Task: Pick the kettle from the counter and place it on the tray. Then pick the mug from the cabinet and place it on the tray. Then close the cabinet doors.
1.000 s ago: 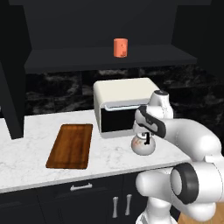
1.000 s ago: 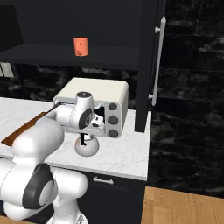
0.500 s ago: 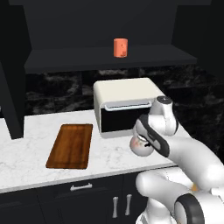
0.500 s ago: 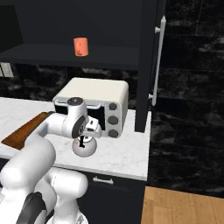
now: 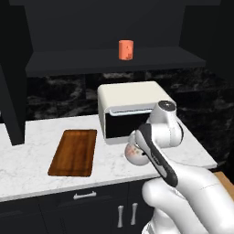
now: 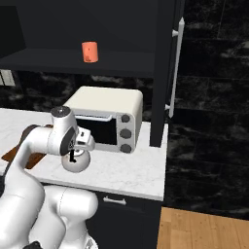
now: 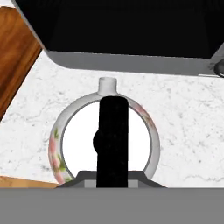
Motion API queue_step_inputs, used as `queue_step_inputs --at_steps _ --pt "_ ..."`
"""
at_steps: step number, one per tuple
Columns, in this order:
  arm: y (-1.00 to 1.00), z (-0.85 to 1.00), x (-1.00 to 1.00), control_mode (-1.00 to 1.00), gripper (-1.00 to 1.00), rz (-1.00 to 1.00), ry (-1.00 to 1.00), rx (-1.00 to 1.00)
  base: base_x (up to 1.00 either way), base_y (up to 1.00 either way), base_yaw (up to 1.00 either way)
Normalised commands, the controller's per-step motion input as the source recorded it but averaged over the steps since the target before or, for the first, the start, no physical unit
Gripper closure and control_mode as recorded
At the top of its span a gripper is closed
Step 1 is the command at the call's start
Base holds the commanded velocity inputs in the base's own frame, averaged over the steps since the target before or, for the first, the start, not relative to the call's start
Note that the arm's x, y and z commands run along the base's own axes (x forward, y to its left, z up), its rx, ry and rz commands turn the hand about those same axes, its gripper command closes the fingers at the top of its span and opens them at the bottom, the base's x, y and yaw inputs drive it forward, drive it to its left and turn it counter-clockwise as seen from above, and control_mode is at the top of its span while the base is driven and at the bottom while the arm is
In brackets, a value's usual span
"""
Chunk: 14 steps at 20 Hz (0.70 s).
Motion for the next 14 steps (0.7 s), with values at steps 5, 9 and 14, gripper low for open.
queue_step_inputs --at_steps 5,9,14 --pt "0.99 0.1 0.0 -1.0 1.0 0.05 0.01 -0.02 0.0 0.0 0.0" --pt "1.0 0.0 0.12 -1.0 1.0 0.02 0.0 -0.02 0.0 0.0 0.0" --pt "0.93 0.12 0.38 -1.0 1.0 0.0 0.0 0.0 0.0 0.0 0.0"
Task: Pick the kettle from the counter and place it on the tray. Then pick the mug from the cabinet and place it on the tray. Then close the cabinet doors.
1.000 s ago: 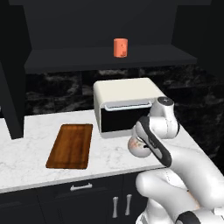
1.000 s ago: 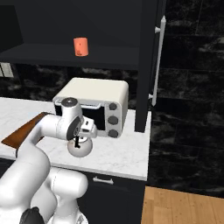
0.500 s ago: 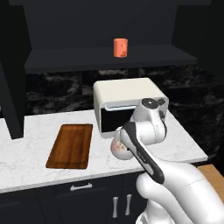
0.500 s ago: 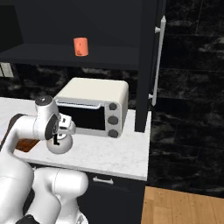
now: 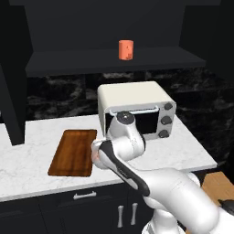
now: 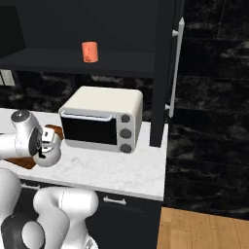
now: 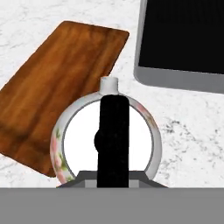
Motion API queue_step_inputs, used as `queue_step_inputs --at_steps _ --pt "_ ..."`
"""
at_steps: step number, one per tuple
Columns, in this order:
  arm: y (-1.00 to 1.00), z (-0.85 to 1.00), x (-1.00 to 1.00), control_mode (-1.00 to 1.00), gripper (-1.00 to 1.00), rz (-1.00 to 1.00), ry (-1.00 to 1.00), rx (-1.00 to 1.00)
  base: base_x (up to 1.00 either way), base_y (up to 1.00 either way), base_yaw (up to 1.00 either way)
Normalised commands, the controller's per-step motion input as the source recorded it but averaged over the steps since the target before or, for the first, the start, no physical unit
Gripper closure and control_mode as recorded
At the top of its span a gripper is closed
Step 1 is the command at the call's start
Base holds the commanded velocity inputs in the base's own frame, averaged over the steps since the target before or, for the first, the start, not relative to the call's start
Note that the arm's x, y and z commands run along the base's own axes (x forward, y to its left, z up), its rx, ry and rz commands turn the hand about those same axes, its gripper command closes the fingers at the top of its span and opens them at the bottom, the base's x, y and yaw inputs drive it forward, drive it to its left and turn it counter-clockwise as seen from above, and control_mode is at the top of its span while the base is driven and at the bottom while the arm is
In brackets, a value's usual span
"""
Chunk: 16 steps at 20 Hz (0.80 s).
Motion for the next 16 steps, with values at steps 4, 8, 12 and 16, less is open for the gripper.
queue_step_inputs --at_steps 4,8,12,16 --pt "0.74 0.16 0.6 -1.0 1.0 0.0 0.0 0.0 0.0 0.0 0.0" --pt "0.58 0.11 0.71 -1.0 1.0 -0.02 0.0 0.0 0.0 0.0 0.0" --pt "0.41 0.0 0.75 -1.0 1.0 -0.05 0.0 0.0 0.0 0.0 0.0" --pt "0.35 -0.01 0.73 -1.0 1.0 -0.05 0.0 0.0 0.0 0.0 0.0"
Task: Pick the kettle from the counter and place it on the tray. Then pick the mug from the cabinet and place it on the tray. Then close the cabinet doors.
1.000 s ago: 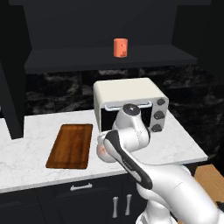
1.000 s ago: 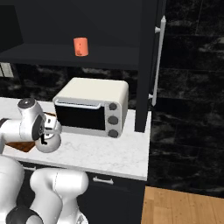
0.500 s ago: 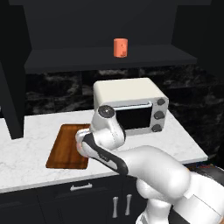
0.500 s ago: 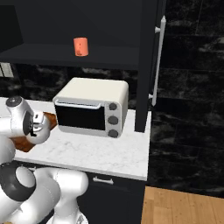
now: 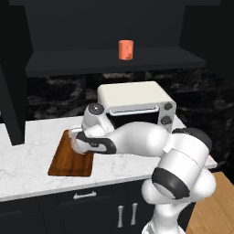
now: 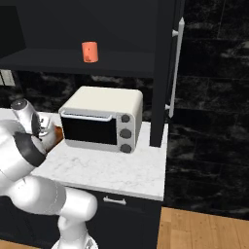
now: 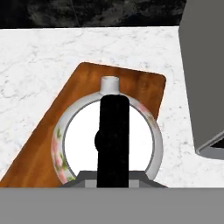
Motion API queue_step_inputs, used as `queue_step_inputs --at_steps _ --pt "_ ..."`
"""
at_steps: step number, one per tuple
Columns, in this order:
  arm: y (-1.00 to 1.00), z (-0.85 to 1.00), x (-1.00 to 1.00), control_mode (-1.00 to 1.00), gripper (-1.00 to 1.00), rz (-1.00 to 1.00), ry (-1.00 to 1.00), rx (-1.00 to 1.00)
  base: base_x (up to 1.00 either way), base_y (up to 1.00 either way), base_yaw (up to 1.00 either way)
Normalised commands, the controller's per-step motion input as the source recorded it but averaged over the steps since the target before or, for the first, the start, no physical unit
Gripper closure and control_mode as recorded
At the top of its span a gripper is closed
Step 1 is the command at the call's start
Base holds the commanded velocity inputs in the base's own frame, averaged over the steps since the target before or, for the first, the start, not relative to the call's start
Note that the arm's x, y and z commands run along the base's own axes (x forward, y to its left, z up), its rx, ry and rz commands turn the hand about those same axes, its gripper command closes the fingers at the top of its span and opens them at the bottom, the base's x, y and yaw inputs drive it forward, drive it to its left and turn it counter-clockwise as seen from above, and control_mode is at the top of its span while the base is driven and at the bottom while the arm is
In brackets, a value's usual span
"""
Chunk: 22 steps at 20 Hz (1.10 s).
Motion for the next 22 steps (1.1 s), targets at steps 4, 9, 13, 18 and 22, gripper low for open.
queue_step_inputs --at_steps 4,9,13,18,22 --pt "0.33 -0.07 0.63 -1.0 1.0 -0.06 0.0 0.0 0.0 0.0 0.0" --pt "0.24 -0.15 0.5 -1.0 1.0 -0.11 0.05 -0.03 0.0 0.0 0.0" --pt "0.16 -0.25 0.37 -1.0 1.0 -0.11 0.04 -0.03 0.0 0.0 0.0" --pt "0.09 -0.26 0.21 -1.0 1.0 -0.07 0.05 0.0 0.0 0.0 0.0" --pt "-0.1 -0.38 0.0 -1.0 -1.0 -0.1 0.1 -0.02 0.0 0.0 0.0"
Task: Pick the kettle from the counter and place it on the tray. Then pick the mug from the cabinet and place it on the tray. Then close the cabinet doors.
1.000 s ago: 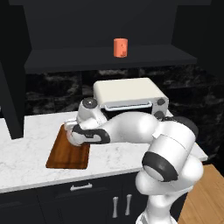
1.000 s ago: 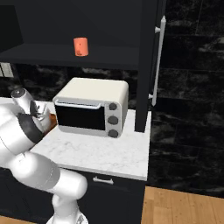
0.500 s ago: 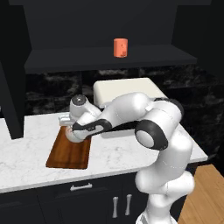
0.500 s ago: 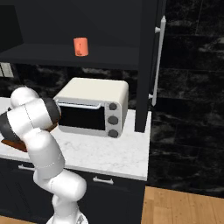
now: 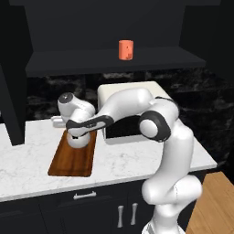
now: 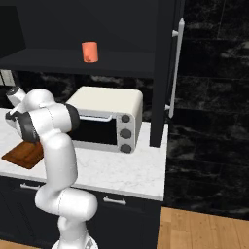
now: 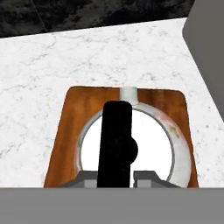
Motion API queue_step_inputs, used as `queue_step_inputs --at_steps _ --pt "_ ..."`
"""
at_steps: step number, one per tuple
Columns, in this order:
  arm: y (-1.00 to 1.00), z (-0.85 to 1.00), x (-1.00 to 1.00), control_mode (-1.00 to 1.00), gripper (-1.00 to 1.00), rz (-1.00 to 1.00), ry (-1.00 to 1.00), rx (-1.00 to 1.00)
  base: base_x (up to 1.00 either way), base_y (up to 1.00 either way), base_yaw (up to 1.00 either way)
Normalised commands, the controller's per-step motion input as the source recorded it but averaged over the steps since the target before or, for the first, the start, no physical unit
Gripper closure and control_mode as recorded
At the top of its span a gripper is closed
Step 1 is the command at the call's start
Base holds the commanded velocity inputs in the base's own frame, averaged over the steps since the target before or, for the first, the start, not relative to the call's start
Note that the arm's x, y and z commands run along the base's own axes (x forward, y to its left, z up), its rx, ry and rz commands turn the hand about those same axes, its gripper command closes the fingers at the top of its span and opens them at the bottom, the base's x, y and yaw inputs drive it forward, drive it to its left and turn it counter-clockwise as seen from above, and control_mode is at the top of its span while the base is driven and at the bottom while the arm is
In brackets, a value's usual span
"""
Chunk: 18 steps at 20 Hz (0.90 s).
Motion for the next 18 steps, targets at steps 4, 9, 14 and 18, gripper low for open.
queue_step_inputs --at_steps 4,9,14,18 --pt "-0.26 -0.25 0.0 -1.0 -1.0 -0.06 0.01 0.0 0.0 0.0 0.0" --pt "-0.24 -0.13 -0.01 -1.0 -1.0 -0.01 -0.01 0.0 0.0 0.0 0.0" --pt "-0.11 0.01 -0.13 -1.0 -1.0 0.0 -0.05 0.01 0.0 0.0 0.0" --pt "0.04 0.14 -0.15 -1.0 -1.0 0.0 -0.09 0.09 0.0 0.0 0.0"
